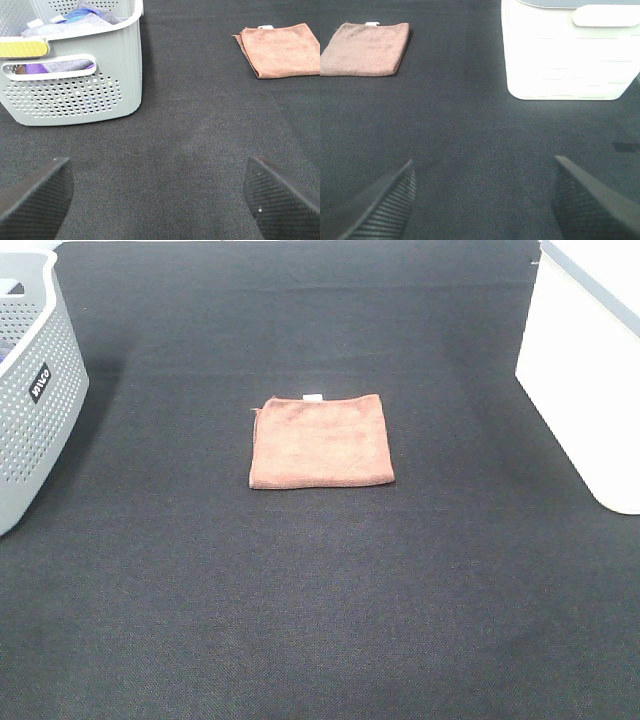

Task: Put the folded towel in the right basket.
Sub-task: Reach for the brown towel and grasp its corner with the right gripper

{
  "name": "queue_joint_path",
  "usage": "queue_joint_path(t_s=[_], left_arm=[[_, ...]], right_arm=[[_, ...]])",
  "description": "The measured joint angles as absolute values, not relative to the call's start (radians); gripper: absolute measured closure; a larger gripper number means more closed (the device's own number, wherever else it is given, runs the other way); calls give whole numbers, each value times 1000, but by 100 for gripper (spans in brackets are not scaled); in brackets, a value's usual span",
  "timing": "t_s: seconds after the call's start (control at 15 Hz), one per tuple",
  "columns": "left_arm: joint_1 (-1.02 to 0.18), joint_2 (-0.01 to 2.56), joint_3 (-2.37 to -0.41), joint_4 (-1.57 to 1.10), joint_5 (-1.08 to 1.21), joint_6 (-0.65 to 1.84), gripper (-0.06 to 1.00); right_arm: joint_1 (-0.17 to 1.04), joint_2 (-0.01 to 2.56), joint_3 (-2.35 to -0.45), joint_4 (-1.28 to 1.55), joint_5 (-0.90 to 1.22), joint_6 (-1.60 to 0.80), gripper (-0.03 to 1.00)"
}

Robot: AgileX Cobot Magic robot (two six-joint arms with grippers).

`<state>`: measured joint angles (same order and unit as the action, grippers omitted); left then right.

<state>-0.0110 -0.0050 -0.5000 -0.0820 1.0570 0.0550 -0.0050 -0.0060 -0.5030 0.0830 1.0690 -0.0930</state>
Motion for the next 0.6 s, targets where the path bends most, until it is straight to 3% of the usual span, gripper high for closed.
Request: queue_joint_path(t_s=[0.6], left_arm=[[-11,-5,-500,-82,1057,55,7]], right_arm=[[-5,-6,-503,83,1069,-93,27]])
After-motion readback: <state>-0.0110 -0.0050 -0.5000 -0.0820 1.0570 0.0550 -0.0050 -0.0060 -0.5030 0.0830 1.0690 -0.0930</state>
